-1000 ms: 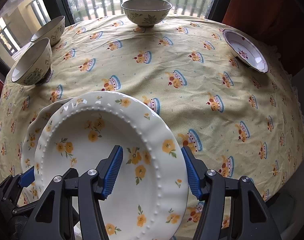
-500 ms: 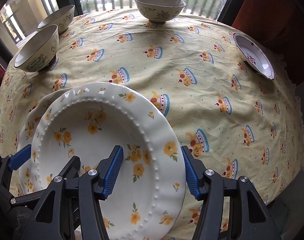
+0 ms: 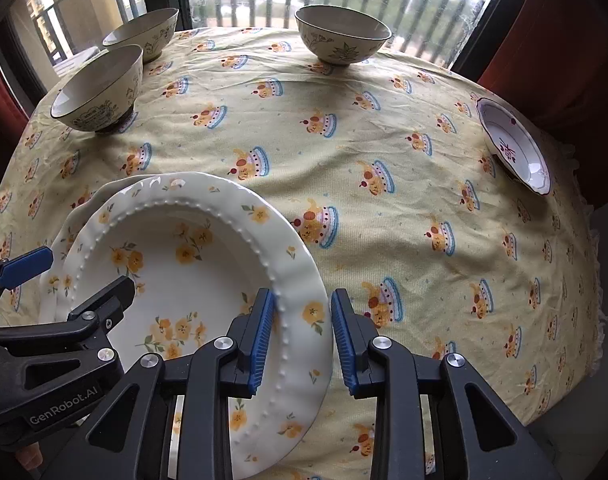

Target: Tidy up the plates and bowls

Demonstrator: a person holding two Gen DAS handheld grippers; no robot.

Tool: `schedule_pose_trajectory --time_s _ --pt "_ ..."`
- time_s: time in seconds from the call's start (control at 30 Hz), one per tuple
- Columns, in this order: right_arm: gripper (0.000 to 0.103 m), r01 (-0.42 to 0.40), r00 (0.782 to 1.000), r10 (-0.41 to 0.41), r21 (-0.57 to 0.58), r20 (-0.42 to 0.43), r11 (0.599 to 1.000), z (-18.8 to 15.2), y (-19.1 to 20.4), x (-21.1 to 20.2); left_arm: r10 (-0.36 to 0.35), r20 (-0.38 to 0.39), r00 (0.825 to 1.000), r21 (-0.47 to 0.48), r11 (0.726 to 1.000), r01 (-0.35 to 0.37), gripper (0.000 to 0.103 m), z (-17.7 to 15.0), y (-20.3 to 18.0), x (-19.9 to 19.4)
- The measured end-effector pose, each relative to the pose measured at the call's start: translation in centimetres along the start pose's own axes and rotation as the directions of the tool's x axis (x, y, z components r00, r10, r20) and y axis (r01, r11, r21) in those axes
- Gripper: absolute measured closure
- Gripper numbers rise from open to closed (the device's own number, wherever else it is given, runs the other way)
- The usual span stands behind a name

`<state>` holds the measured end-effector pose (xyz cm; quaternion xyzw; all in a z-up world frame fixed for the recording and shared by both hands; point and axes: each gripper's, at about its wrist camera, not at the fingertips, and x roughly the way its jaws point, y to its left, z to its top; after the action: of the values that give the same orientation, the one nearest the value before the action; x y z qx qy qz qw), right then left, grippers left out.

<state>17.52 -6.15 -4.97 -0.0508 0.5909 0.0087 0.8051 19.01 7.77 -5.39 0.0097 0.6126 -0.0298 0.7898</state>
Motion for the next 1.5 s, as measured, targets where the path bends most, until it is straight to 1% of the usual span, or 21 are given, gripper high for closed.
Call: schedule_pose_trajectory --time_s 0.07,0.23,0.47,0.57,0.7,0.8,0.83,0.93,1.07,1.13,1.2,1.27,1.33,1.5 --pt "0.07 0.003 1.0 -0.003 -0.01 -0.011 1.0 -0.1 0.4 0.3 -0.002 -0.005 1.0 -0.001 1.0 0.002 0.011 -0.2 0.2 0.0" --pt "0.069 -0.032 0.999 0.032 0.007 -0.031 0.999 0.0 1.0 1.0 -0.005 -0.022 1.0 0.014 1.0 0.005 0.011 -0.4 0.5 0.4" --pt "0.068 -0.007 1.0 0.007 0.001 -0.027 1.0 0.1 1.9 1.2 -0.01 -0.02 1.0 0.031 0.999 0.011 0.011 -0.6 0.8 0.4" --pt "0.067 -0.011 1.0 0.011 0.015 -0.026 1.0 0.2 1.9 1.3 -0.014 -0.019 1.0 0.035 0.999 0.014 0.011 -0.7 1.1 0.3" --pt "0.064 -0.015 1.0 0.016 0.026 -0.025 1.0 0.1 2.1 1.4 0.005 -0.006 1.0 0.043 0.999 -0.004 0.011 -1.0 1.3 0.0" --pt "0.064 -0.015 1.0 0.016 0.038 -0.018 0.999 0.1 2.1 1.3 0.006 -0.016 1.0 0.031 0.999 -0.006 0.011 -1.1 1.6 0.0" --pt "0.062 -0.02 1.0 0.021 0.05 -0.021 0.999 0.1 2.0 1.3 -0.001 -0.018 1.0 0.027 1.0 0.001 0.011 -1.0 1.6 -0.1" --pt "0.046 -0.009 1.0 0.012 0.098 -0.023 0.995 0.0 1.5 0.5 0.002 0.0 1.0 0.041 0.999 -0.002 0.011 -0.7 1.5 -0.8" --pt "0.036 -0.01 1.0 0.008 0.106 0.021 0.994 0.2 0.7 -1.3 0.004 0.027 1.0 0.052 0.999 -0.005 0.011 0.0 1.2 -1.6" --pt "0.03 0.004 0.998 -0.01 0.1 0.059 0.995 0.5 0.2 -2.3 0.004 0.035 0.999 0.056 0.998 -0.006 0.011 0.3 0.9 -1.9" --pt "0.028 0.011 0.994 -0.02 0.086 0.103 0.996 0.8 -0.2 -3.4 0.003 0.046 0.999 0.059 0.998 -0.006 0.011 0.6 0.3 -2.2" --pt "0.027 0.0 0.992 -0.01 0.081 0.128 0.997 1.1 -0.9 -4.0 0.005 0.06 0.998 0.061 0.998 -0.008 0.011 0.8 -0.4 -2.5" --pt "0.027 -0.029 0.99 0.018 0.082 0.14 0.996 1.5 -1.7 -4.3 -0.001 0.072 0.997 0.058 0.998 -0.004 0.011 1.1 -1.2 -2.8" --pt "0.026 -0.099 0.986 0.086 0.09 0.142 0.991 2.5 -4.3 -4.1 0.027 0.112 0.993 0.03 0.999 -0.03 0.011 2.0 -3.9 -4.0"
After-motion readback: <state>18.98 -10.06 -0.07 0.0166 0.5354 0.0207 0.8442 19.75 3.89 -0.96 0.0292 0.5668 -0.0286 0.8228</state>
